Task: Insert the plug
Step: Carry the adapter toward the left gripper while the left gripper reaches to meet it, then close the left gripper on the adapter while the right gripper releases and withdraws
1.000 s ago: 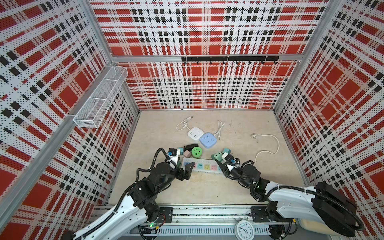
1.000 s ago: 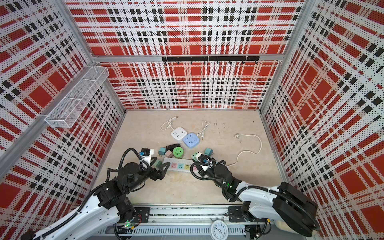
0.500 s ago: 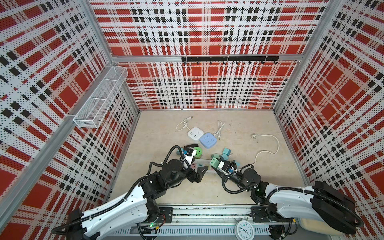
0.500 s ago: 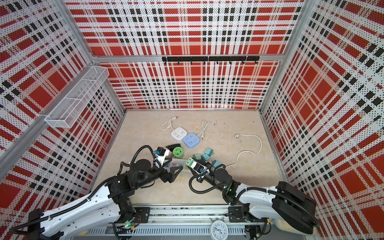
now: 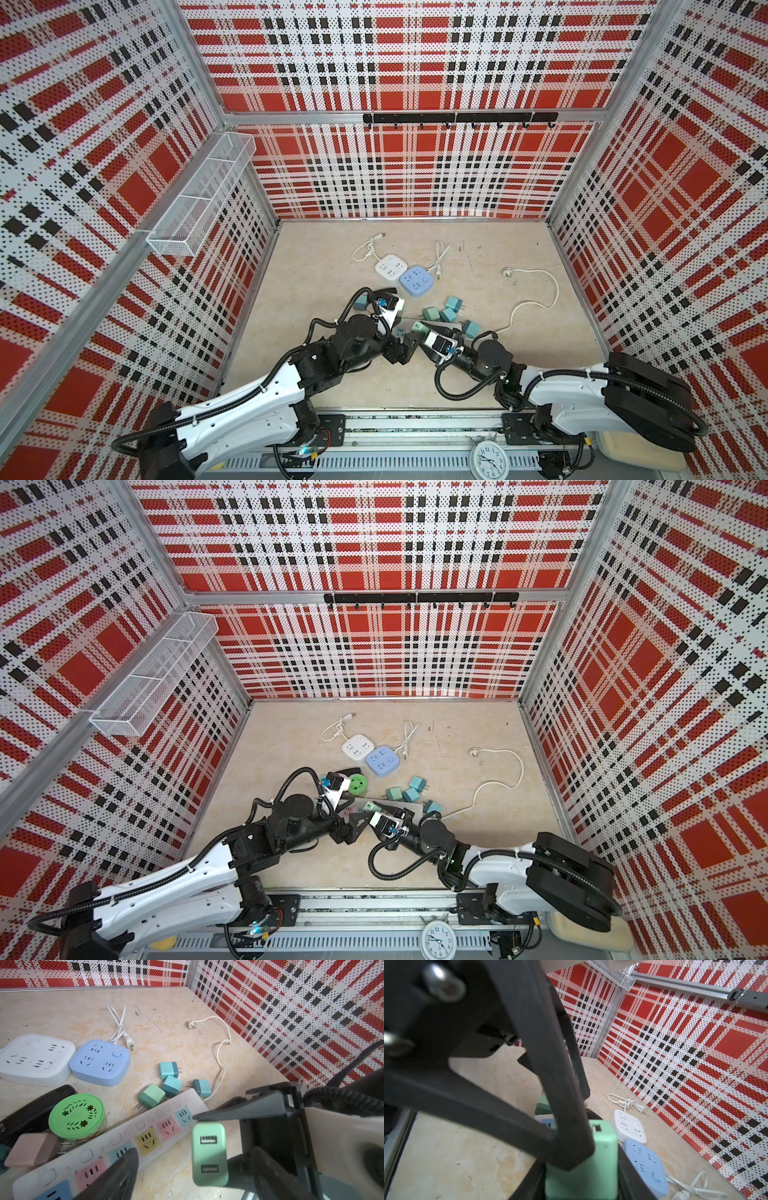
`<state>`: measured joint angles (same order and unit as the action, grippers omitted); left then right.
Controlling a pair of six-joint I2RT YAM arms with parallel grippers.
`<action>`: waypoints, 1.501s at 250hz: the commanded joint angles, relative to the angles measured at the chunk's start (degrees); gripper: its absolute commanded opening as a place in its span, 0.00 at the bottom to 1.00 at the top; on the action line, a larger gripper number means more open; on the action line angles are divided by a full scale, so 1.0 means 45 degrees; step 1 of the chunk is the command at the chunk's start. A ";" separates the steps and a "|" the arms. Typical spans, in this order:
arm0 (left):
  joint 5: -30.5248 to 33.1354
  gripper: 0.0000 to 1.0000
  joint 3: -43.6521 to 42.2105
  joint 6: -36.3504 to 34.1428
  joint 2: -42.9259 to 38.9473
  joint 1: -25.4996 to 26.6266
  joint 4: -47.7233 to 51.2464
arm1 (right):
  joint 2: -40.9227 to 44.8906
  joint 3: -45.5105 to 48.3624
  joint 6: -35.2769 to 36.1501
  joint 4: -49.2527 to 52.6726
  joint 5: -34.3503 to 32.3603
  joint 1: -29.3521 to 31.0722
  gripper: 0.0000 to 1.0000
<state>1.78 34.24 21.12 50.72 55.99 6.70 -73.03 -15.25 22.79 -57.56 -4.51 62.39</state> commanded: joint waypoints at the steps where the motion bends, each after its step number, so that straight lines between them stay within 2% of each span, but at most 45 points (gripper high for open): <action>1: -0.0142 0.81 0.0453 0.0031 0.0278 0.0078 -0.0385 | -0.0185 -0.0400 0.0440 -0.1252 -0.0022 0.0189 0.04; 29: -0.0331 0.77 0.0594 -0.0003 0.0656 0.0117 -0.0494 | -0.0195 -0.0402 0.0468 -0.1205 -0.0066 0.0265 0.04; 43: -0.0396 0.71 0.0709 -0.0045 0.0878 0.0135 -0.0551 | -0.0178 -0.0359 0.0497 -0.1212 -0.0138 0.0344 0.04; 90: -0.0734 0.36 0.1121 -0.0216 0.1383 0.0229 -0.0571 | -0.0105 -0.0228 0.0566 -0.1239 -0.0413 0.0412 0.05; 115: -0.0660 0.22 0.1181 -0.0289 0.1431 0.0327 -0.0576 | -0.0136 -0.0205 0.0539 -0.1287 -0.0524 0.0433 0.08; 130: -0.0596 0.16 0.1177 -0.0325 0.1434 0.0351 -0.0595 | -0.0081 -0.0187 0.0418 -0.1286 -0.0688 0.0442 0.18; 152: -0.0504 0.08 0.1147 -0.0434 0.1407 0.0370 -0.0610 | 0.0191 -0.0064 -0.0024 -0.1418 -0.1201 0.0435 0.53; 170: -0.0396 0.04 0.1162 -0.0557 0.1368 0.0371 -0.0612 | 0.0488 0.0172 -0.0239 -0.1540 -0.1557 0.0432 0.72; 182: -0.0239 0.02 0.1142 -0.0594 0.1313 0.0362 -0.0601 | 0.0722 0.0281 -0.0259 -0.1462 -0.1719 0.0432 0.82; 213: 0.0408 0.00 0.1005 -0.0940 0.0955 0.0352 -0.0473 | 0.1352 0.0417 -0.0339 -0.0650 -0.2401 0.0432 0.89; 224: 0.0669 0.00 0.0856 -0.1034 0.0745 0.0352 -0.0473 | 0.1458 0.0485 -0.0368 -0.0564 -0.2885 0.0432 1.00; 285: 0.2049 0.00 -0.0138 -0.2858 -0.0778 0.0352 -0.0475 | 0.2888 0.1053 -0.1848 -0.0925 -0.7274 0.0414 1.00; 300: 0.2346 0.00 -0.0426 -0.3313 -0.1093 0.0352 -0.0478 | 0.3653 0.0834 -0.1919 0.0202 -0.6847 0.0385 1.00; 330: 0.2666 0.00 -0.0820 -0.4077 -0.1482 0.0332 -0.0493 | 0.4917 -0.0403 -0.2803 0.4455 -0.5975 -0.0290 1.00; 359: 0.0999 0.00 -0.1053 -0.5657 -0.1376 0.0331 -0.0671 | 0.5297 -0.0238 -0.3381 0.4462 -0.5970 -0.1209 1.00; 375: 0.0843 0.00 -0.1026 -0.5946 -0.1163 0.0332 -0.0659 | 0.5681 -0.0024 -0.3520 0.4407 -0.6500 -0.1500 1.00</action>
<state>9.08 29.85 1.02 44.77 57.34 5.48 -49.91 -16.27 10.55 -41.89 -30.94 58.06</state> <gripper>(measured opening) 0.293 0.998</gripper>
